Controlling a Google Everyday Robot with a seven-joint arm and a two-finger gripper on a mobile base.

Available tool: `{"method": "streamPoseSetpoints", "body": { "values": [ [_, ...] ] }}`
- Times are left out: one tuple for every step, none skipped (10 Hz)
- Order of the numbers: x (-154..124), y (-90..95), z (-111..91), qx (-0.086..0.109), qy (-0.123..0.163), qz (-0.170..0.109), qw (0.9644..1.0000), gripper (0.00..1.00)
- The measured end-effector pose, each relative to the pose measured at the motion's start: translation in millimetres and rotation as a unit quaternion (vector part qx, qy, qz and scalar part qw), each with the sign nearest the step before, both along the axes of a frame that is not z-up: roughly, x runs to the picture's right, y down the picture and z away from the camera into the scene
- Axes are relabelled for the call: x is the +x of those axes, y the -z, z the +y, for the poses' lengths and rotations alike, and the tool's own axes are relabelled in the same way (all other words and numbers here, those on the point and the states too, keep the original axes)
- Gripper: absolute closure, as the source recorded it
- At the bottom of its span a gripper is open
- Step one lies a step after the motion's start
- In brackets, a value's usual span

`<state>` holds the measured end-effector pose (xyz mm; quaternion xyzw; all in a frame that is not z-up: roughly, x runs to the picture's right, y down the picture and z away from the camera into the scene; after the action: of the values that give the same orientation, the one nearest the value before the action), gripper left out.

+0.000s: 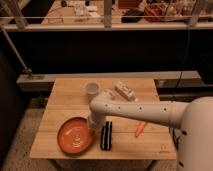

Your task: Drag the ceramic bowl in a circle

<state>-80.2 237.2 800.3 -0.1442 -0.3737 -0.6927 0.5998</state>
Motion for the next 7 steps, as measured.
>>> {"method": "streamPoseSetpoints", "body": {
  "values": [
    [-21.4,0.3,1.5,0.0,0.02,-0.019,0.9996,1.0],
    [-43.5,-0.4,2.3,0.0,0.042,-0.039,0.9984,1.0],
    [-59.7,-0.7,2.2,0.0,0.057,-0.055,0.9968,1.0],
    [-79.3,-1.0,0.2,0.004,0.079,-0.075,0.9941,1.0],
    [-92.1,-3.9,-7.5,0.01,0.092,-0.087,0.9919,1.0],
    [-98.6,-9.5,-18.0,0.015,0.096,-0.09,0.9912,1.0],
    [-101.9,-17.3,-31.3,0.021,0.094,-0.09,0.9912,1.0]
  ]
}}
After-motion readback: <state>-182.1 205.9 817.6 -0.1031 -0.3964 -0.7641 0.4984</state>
